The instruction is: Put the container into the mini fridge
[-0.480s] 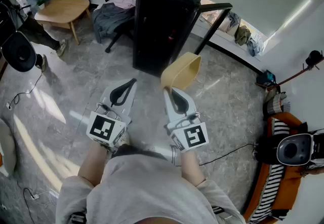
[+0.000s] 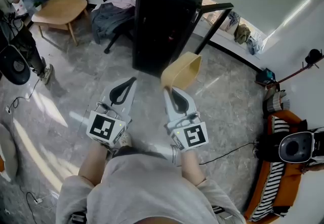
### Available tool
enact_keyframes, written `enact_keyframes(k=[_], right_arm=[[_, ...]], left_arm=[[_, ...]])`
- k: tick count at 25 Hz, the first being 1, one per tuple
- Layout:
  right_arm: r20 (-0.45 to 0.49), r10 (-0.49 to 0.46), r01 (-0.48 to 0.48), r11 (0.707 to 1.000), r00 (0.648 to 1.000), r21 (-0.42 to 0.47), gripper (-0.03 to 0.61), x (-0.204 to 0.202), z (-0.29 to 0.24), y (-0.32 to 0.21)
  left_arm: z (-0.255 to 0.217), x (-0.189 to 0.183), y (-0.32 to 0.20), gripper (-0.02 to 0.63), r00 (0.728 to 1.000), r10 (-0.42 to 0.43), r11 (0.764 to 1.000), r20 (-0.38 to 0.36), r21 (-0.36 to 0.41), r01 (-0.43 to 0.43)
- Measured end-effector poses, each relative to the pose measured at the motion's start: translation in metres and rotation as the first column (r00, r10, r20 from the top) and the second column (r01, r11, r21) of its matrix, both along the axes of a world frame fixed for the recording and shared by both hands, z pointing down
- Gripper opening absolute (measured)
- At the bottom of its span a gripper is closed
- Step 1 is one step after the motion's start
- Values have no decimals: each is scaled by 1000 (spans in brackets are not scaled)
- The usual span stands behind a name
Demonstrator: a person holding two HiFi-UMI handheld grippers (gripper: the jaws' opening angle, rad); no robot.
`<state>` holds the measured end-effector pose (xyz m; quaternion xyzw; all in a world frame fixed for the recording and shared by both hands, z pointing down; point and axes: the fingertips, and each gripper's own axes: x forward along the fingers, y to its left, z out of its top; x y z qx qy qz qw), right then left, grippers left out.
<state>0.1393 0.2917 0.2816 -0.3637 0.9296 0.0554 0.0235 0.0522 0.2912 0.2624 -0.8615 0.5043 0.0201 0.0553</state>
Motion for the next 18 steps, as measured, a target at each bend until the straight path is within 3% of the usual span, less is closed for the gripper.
enact_keyframes(k=[9, 18], right_arm=[[15, -3, 3, 1000, 1000, 13, 18, -39, 1, -28], [37, 60, -61, 998, 997, 10, 18, -81, -2, -74]], left_arm=[[1, -34, -36, 2, 1000, 25, 1000, -9, 10, -25], [-4, -86, -88, 2, 998, 50, 999, -33, 7, -50]])
